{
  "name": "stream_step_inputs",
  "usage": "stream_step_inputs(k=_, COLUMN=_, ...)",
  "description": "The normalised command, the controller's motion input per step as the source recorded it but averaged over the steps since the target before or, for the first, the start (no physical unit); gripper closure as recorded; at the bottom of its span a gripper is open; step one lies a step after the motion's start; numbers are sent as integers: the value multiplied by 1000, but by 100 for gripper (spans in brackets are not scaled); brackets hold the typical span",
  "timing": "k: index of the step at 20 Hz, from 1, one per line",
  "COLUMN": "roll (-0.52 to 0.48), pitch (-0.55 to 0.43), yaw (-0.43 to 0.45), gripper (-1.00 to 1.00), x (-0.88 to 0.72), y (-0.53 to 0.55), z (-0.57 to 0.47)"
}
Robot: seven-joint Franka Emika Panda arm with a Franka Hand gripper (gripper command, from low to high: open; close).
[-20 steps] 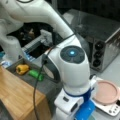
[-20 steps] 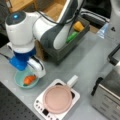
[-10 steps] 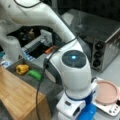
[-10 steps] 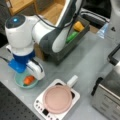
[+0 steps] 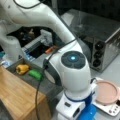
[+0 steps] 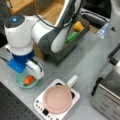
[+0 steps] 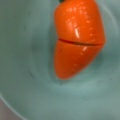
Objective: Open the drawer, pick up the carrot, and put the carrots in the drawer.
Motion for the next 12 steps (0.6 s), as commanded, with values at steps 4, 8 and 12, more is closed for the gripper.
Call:
stream_step_inputs(k=4, roll=60, pitch=135, yaw=90, gripper=-100, x=279, y=-259, z=86)
stream_step_inputs(k=8, roll=53, pitch=121, yaw=74, gripper=-100, x=290, y=-199, z=55)
stream_step_inputs(k=12, roll=44, pitch=96, yaw=65, gripper=-100, x=308, y=-141, z=22)
